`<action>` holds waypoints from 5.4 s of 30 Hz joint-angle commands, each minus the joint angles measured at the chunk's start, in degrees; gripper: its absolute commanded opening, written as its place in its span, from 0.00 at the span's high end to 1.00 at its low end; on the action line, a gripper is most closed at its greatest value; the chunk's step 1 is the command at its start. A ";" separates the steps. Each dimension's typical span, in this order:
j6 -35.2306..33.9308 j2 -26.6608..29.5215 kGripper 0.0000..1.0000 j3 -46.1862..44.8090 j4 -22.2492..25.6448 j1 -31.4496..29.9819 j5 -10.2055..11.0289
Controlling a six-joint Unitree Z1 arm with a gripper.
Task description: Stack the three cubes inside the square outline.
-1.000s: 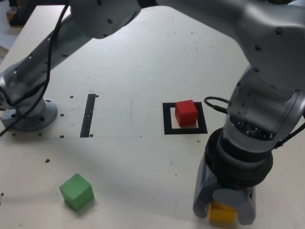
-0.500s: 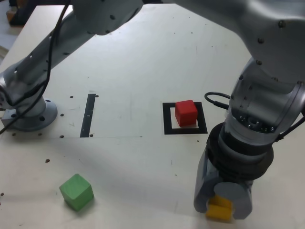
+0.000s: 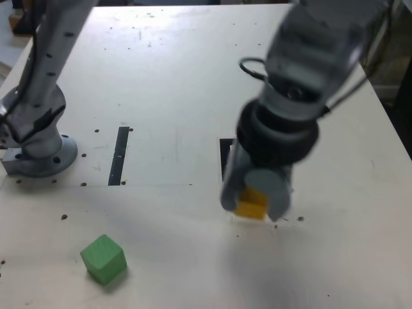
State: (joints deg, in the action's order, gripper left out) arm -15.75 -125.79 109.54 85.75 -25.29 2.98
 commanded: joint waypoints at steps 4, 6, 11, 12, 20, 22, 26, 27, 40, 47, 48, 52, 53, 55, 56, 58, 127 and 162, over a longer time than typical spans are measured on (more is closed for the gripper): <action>1.64 11.65 0.76 -6.18 -0.12 3.62 0.27; 2.76 12.95 0.76 -8.39 -0.28 5.34 0.27; 5.17 15.22 0.76 -10.68 -0.45 9.03 0.44; 5.57 15.80 0.76 -10.84 -0.45 9.83 0.66; 6.85 16.86 0.76 -13.05 -2.36 14.16 1.31; 6.87 16.42 0.76 -13.75 -3.63 14.75 1.05; 7.16 14.93 0.75 -13.42 -5.32 15.74 0.44; 7.36 14.49 0.75 -13.03 -5.47 16.10 0.33; 11.62 10.65 0.75 -12.03 -6.22 21.04 0.08; 12.41 8.66 0.75 -12.06 -7.90 21.07 -0.96; 12.57 8.46 0.75 -12.11 -8.32 21.07 -1.10; 13.19 7.88 0.75 -12.33 -9.70 21.12 -1.53; 13.34 7.77 0.75 -12.43 -10.01 21.19 -1.64; 13.45 7.73 0.74 -12.62 -10.34 21.30 -1.67; 13.49 7.73 0.73 -12.77 -10.44 21.39 -1.66; 13.57 7.74 0.70 -13.11 -10.60 21.59 -1.66; 9.83 22.68 0.00 -46.12 -24.69 -29.63 -9.04; 2.35 19.23 0.73 -48.03 -29.61 -29.99 -2.89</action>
State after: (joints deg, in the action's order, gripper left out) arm -13.22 -107.04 61.59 56.21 -55.20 -0.01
